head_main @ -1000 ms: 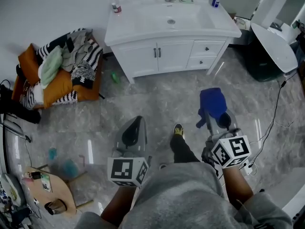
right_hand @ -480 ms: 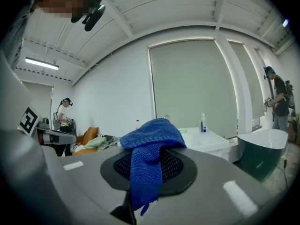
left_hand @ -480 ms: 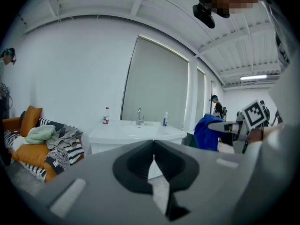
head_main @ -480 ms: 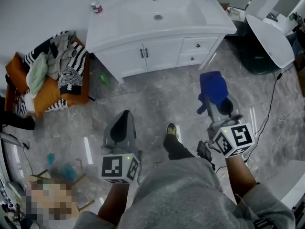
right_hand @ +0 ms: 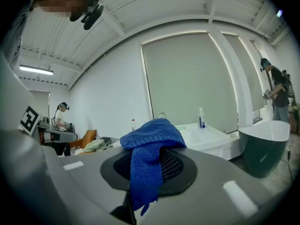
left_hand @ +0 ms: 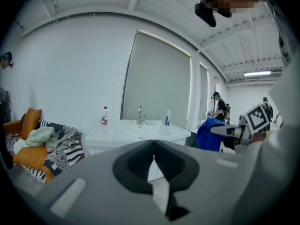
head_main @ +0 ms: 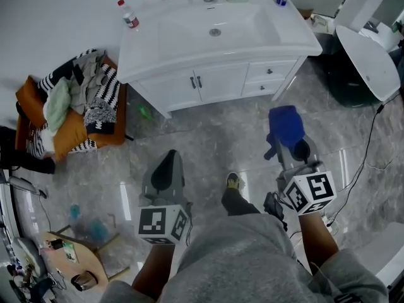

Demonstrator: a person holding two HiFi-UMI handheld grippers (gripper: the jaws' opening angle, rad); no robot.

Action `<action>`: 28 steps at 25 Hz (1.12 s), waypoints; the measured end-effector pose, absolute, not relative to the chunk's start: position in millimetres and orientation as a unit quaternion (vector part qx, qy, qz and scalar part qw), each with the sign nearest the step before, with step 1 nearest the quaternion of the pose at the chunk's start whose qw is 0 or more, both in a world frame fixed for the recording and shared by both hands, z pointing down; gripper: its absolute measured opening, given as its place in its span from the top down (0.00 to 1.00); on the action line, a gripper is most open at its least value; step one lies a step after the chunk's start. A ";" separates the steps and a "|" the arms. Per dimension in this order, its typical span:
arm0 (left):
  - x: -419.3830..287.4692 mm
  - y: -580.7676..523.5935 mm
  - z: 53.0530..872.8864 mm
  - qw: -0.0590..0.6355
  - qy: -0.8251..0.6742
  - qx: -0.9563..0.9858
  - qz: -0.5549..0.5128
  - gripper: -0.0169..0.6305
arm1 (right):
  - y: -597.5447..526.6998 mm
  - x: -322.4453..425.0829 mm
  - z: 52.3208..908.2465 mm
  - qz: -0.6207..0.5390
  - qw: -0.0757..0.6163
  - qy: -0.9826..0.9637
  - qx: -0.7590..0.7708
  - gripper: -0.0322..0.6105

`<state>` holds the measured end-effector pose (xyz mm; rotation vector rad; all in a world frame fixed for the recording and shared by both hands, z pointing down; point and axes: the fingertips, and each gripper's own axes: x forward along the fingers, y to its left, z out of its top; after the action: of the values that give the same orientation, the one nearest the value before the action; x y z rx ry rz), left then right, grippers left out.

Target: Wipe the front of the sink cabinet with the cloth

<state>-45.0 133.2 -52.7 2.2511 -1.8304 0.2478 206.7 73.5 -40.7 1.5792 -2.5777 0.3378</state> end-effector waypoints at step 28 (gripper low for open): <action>-33.3 48.0 -50.1 0.119 -0.658 0.735 0.117 0.96 | -24.3 202.4 -17.4 0.139 0.050 -0.868 0.474 0.82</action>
<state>-33.3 48.0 -50.1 2.1474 -1.9224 0.3427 202.4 -24.3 -17.4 1.4436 -2.6442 0.4241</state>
